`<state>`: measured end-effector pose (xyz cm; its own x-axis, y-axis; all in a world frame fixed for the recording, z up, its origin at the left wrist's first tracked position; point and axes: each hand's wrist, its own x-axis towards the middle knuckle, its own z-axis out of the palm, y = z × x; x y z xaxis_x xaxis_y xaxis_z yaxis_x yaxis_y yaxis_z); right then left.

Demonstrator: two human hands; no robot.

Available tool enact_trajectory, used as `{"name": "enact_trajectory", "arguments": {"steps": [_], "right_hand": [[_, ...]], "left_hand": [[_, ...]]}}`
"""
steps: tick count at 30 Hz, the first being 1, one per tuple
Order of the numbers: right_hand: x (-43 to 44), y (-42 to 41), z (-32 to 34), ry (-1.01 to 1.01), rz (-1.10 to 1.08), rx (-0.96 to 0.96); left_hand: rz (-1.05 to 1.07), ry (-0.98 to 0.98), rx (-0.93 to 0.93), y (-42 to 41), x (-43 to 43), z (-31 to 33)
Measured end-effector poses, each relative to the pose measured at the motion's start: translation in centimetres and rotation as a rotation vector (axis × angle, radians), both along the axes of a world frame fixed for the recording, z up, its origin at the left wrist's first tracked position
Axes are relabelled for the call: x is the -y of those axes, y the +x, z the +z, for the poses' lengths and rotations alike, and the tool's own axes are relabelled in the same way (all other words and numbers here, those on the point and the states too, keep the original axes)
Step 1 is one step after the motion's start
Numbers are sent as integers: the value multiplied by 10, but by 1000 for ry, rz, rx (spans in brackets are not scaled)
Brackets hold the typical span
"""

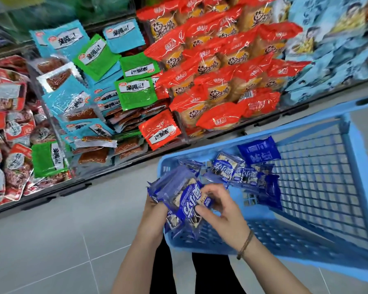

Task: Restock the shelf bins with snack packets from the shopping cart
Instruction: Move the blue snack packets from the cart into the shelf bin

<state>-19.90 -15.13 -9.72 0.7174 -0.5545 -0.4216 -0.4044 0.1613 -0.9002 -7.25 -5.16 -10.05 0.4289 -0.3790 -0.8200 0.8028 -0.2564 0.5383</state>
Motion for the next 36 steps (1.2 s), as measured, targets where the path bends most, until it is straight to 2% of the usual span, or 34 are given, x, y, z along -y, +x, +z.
{"name": "enact_trajectory", "arguments": {"steps": [4,7,10,13,15,16,19,21,25,27,29,32,36], "right_hand": [[2,1,-2,196,-210,-20],[18,-3,0,208,-146,-113],[51,-7,15,221,187,-140],[71,4,26,71,633,-172],[69,17,29,-51,752,-175],[64,24,28,-91,734,-160],[50,36,27,-107,495,-124],[46,40,24,-90,316,-62],[38,46,9,-153,258,-63],[39,47,-11,-62,151,-103],[48,45,-45,30,-13,-231],[53,43,-105,78,-70,-513],[45,56,-170,248,-192,-649]], "left_hand": [[7,24,-62,-5,2,-5],[30,71,-119,-1,-7,-4],[-135,167,-168,22,-11,-5],[-323,193,-230,31,-9,5],[-448,122,-95,29,2,8],[-503,140,-27,28,8,10],[-557,-47,-105,17,11,10],[-556,-78,-187,16,11,14],[-505,-164,-204,17,-13,5],[-424,-119,-172,21,-23,5],[-316,-66,-143,30,-39,-1],[-246,-14,-67,42,-55,-8],[-237,-14,-48,51,-71,-22]]}}
